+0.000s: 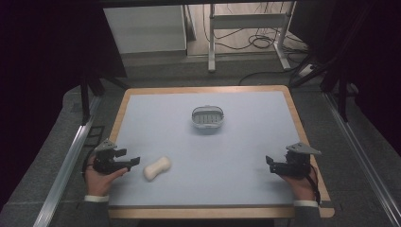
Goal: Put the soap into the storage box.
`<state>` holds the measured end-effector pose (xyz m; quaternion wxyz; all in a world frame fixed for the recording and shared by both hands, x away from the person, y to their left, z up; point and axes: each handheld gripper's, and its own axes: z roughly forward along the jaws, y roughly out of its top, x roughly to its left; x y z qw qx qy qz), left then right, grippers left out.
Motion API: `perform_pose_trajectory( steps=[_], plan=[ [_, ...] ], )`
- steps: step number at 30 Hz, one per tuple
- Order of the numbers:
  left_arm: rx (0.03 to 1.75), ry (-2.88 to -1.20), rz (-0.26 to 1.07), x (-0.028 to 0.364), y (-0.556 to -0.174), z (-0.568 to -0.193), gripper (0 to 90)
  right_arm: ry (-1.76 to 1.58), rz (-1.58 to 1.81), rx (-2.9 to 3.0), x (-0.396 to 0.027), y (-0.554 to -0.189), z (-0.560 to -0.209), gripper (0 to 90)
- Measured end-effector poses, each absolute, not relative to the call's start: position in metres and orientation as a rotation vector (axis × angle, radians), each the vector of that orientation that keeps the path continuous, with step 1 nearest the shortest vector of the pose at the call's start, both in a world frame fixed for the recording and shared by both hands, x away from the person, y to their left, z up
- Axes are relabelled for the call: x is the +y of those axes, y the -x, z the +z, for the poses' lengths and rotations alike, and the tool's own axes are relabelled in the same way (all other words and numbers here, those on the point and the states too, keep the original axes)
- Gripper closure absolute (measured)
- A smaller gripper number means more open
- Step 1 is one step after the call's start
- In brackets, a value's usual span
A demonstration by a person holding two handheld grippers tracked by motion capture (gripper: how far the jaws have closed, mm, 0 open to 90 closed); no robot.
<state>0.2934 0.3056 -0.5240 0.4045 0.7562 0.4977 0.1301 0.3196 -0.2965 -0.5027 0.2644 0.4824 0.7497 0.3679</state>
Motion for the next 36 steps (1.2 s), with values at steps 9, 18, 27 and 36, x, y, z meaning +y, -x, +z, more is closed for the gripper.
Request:
perform_pose_trajectory(
  steps=[9, 18, 27, 36],
  plan=[
    [1.279, -1.904, 0.338, 0.313, -0.291, -0.525, 22.8, -1.306, 0.957, 2.040, -0.292, -0.323, -0.510, 3.4],
    [1.281, -1.917, 0.343, 0.312, -0.294, -0.524, 22.6, -1.319, 0.978, 2.009, -0.293, -0.322, -0.506, 3.5],
    [1.327, -1.928, 0.347, 0.306, -0.295, -0.526, 22.5, -1.322, 0.981, 2.016, -0.296, -0.320, -0.508, 3.8],
    [1.320, -1.948, 0.367, 0.299, -0.295, -0.514, 22.5, -1.323, 0.999, 1.997, -0.302, -0.318, -0.504, 4.0]
  ],
)
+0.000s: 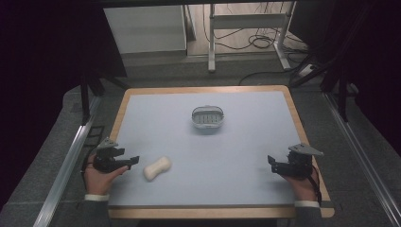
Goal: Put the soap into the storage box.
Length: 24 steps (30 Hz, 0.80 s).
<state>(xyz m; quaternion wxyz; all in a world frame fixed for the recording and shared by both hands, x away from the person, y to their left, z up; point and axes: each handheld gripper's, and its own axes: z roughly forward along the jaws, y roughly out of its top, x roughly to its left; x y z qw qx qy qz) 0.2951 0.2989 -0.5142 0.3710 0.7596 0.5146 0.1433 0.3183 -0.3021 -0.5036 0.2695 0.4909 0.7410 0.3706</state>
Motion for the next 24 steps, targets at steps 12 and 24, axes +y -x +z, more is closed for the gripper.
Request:
perform_pose_trajectory(
  steps=[12, 24],
  plan=[
    [1.281, -2.001, 0.351, 0.295, -0.299, -0.500, 22.6, -1.292, 1.024, 1.994, -0.302, -0.315, -0.498, 4.1],
    [1.200, -2.107, 0.294, 0.276, -0.311, -0.485, 22.0, -1.285, 1.022, 1.994, -0.305, -0.313, -0.498, 4.1]
  ],
)
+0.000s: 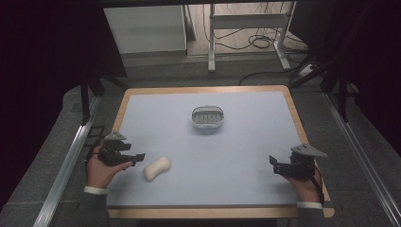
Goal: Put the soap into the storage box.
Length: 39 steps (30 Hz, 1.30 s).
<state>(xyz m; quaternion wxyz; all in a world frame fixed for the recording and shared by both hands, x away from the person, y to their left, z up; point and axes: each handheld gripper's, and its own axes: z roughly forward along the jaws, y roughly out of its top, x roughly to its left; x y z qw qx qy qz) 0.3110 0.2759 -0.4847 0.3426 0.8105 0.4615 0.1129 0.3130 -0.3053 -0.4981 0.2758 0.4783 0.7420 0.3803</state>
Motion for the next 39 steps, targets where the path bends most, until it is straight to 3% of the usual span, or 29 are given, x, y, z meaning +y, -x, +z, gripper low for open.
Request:
perform_pose_trajectory(
  steps=[39],
  plan=[
    [1.091, -2.321, 0.197, 0.207, -0.323, -0.486, 22.4, -1.255, 0.993, 2.009, -0.300, -0.311, -0.501, 4.9]
  ],
)
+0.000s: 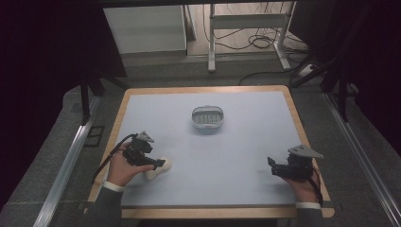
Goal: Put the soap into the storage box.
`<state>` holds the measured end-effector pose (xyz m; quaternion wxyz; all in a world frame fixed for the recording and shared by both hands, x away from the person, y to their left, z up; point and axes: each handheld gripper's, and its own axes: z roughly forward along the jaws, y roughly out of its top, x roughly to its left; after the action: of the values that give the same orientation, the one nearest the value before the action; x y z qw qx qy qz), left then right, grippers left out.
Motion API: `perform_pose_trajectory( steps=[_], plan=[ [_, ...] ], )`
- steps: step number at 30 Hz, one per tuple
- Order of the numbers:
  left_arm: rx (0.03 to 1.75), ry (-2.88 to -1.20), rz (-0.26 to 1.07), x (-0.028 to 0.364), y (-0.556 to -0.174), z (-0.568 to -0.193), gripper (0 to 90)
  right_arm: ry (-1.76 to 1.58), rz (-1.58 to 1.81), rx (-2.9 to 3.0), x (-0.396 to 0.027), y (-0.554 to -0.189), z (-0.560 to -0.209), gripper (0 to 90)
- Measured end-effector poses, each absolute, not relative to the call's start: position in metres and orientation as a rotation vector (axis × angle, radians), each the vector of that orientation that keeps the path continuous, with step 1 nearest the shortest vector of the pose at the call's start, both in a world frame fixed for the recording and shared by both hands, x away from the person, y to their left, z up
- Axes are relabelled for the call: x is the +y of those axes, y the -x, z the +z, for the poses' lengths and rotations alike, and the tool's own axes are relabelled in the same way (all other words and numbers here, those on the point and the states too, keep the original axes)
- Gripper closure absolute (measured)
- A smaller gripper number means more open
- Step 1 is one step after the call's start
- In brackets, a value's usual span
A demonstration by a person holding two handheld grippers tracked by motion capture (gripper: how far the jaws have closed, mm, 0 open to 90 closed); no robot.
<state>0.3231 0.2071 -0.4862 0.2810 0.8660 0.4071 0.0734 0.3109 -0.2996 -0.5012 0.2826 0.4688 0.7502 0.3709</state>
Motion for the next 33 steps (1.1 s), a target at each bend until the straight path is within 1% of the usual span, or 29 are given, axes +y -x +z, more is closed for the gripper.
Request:
perform_pose_trajectory(
  steps=[10, 17, 28, 30, 33],
  plan=[
    [1.088, -2.380, 0.153, 0.197, -0.326, -0.492, 24.3, -1.235, 0.982, 2.013, -0.294, -0.310, -0.500, 5.3],
    [1.083, -2.422, 0.157, 0.196, -0.322, -0.494, 26.5, -1.228, 0.976, 2.012, -0.294, -0.310, -0.501, 5.5],
    [1.065, -2.501, 0.137, 0.196, -0.319, -0.508, 30.4, -1.232, 0.966, 2.019, -0.294, -0.311, -0.503, 5.5],
    [1.066, -2.510, 0.134, 0.195, -0.320, -0.511, 33.0, -1.236, 0.966, 2.016, -0.295, -0.311, -0.503, 5.5],
    [1.061, -2.522, 0.127, 0.195, -0.320, -0.513, 41.9, -1.240, 0.968, 2.011, -0.296, -0.310, -0.502, 5.5]
  ],
)
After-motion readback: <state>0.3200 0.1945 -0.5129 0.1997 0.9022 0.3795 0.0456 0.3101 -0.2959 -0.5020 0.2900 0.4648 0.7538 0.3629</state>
